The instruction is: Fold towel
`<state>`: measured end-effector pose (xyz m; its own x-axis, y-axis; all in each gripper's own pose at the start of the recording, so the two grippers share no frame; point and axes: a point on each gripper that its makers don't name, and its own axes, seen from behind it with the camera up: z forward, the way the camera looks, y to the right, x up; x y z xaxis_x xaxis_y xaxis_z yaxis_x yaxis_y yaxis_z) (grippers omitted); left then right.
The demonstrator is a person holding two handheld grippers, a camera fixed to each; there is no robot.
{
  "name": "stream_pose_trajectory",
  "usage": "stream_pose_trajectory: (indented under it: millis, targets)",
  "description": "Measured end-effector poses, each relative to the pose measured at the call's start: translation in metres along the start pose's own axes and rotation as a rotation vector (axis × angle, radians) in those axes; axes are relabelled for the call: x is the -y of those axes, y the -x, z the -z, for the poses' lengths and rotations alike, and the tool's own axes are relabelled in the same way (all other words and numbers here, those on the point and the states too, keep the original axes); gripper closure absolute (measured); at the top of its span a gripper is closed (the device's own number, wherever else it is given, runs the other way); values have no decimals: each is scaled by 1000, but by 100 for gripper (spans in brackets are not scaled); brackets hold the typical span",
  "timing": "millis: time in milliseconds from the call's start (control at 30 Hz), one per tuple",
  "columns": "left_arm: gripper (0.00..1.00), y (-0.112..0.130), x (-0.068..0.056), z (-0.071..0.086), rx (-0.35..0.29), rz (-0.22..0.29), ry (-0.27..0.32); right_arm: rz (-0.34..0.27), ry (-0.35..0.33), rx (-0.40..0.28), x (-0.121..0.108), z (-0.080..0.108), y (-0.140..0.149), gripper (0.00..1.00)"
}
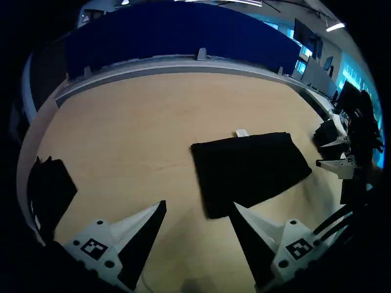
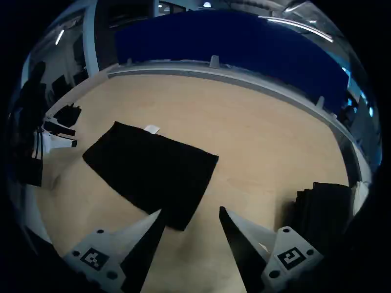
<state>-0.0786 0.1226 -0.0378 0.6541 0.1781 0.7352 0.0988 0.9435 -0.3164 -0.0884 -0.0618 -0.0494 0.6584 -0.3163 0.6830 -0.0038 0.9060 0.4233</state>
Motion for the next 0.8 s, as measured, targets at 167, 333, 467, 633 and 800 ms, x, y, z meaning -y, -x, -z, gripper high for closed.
stream_pose_trajectory:
  millis: [167, 333, 467, 633, 800]
  targets:
    - [8, 4, 3, 8, -3, 5, -16, 44, -23, 19, 5, 0, 5, 19]
    - [8, 12, 9, 21, -3, 23, -36, 95, -48, 46, 10, -1, 14, 19]
    - [8, 20, 15, 33, -2, 37, -58, 132, -71, 69, 14, -3, 20, 19]
    - [8, 30, 19, 46, -1, 55, -79, 185, -98, 90, 19, -7, 25, 19]
    - [8, 37, 19, 56, -2, 74, -87, 227, -113, 109, 22, -11, 30, 25]
